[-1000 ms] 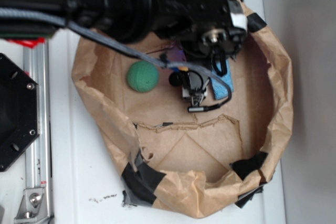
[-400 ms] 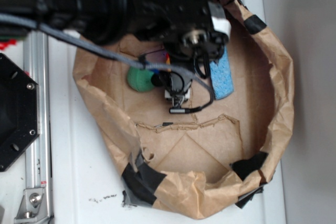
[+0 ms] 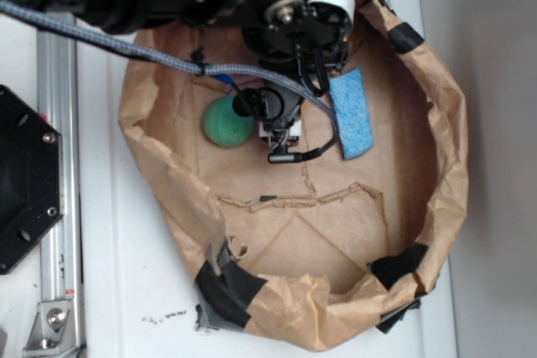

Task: Grab the yellow duck.

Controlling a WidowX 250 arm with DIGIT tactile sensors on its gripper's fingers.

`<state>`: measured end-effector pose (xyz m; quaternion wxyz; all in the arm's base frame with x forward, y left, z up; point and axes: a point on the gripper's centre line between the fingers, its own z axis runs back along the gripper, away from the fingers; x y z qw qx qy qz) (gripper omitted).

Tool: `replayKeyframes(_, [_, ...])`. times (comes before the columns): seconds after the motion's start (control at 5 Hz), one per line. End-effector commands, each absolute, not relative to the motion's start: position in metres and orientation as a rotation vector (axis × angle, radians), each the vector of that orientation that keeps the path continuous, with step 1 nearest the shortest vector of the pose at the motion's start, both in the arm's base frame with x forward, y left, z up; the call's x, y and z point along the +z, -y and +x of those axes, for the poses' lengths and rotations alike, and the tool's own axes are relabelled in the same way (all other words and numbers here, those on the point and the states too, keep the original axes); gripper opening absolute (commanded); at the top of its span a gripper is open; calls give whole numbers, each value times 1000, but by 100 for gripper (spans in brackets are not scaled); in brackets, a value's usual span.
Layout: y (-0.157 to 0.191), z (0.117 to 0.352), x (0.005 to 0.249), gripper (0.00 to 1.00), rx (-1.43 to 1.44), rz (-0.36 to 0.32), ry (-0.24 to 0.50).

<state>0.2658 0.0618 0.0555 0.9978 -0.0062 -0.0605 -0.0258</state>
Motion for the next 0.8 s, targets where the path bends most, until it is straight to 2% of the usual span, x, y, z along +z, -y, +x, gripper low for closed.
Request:
replayKeyframes(0.0, [-76, 270, 63, 100, -27, 46, 147])
replayKeyframes(0.6, [-75, 272, 49, 100, -44, 76, 101])
